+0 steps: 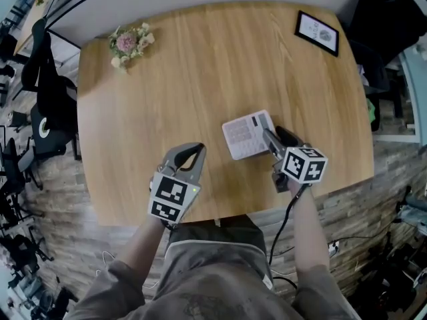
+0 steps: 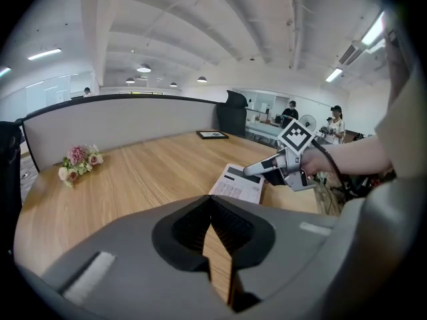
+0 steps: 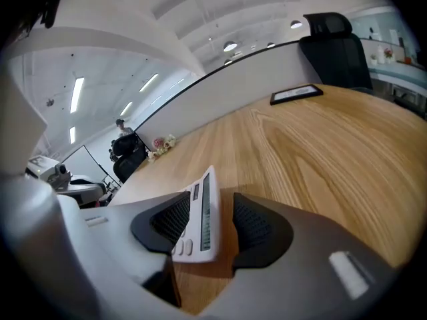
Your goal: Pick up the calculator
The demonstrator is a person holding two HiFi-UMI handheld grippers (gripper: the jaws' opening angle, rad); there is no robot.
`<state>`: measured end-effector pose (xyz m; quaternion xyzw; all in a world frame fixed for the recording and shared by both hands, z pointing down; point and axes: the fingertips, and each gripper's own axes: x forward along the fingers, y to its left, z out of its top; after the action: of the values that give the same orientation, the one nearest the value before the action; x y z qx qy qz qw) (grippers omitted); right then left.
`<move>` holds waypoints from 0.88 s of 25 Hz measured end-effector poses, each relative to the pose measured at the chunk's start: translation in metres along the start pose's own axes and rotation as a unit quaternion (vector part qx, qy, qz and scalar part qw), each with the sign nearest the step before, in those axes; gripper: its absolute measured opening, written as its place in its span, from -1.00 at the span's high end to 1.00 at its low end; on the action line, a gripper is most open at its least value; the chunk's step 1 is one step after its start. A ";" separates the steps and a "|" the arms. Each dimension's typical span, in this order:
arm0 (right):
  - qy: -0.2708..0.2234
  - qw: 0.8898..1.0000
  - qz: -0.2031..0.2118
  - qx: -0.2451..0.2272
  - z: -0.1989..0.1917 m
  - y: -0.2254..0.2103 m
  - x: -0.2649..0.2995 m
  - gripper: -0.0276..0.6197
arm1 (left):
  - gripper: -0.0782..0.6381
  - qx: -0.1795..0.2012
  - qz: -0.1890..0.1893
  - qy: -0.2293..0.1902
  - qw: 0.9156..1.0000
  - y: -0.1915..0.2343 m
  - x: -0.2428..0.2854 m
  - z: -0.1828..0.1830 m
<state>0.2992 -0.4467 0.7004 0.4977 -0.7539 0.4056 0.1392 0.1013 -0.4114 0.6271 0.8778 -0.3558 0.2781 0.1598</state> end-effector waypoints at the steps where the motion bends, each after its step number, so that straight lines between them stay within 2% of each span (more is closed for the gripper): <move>1: 0.003 1.000 0.008 0.012 -0.002 0.000 0.003 0.27 | 0.78 0.000 0.000 0.002 1.000 0.001 0.000 -0.003; 3: 0.014 0.999 0.022 0.025 -0.009 0.002 0.010 0.32 | 0.78 -0.002 0.000 0.006 1.000 0.004 -0.002 -0.007; 5: 0.021 0.999 0.025 0.024 -0.012 0.004 0.015 0.53 | 0.78 -0.006 0.002 0.009 1.000 0.007 -0.005 -0.011; 8: 0.013 0.999 0.026 0.042 -0.008 0.005 0.017 0.58 | 0.78 -0.014 0.002 0.012 1.000 0.010 -0.009 -0.015; 12: -0.014 0.995 0.058 0.085 -0.001 0.015 0.005 0.71 | 0.78 -0.015 0.006 0.008 1.000 0.010 -0.016 -0.015; 17: -0.025 0.996 0.051 0.062 0.004 0.033 -0.010 0.74 | 0.78 -0.015 0.009 -0.004 1.000 0.008 -0.030 -0.006; 22: -0.053 0.996 0.051 0.050 0.026 0.065 -0.039 0.74 | 0.78 -0.001 0.013 -0.021 1.000 0.009 -0.053 0.018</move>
<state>0.2666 -0.4298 0.6291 0.4860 -0.7633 0.4224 0.0530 0.0702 -0.3984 0.5820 0.8787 -0.3708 0.2610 0.1491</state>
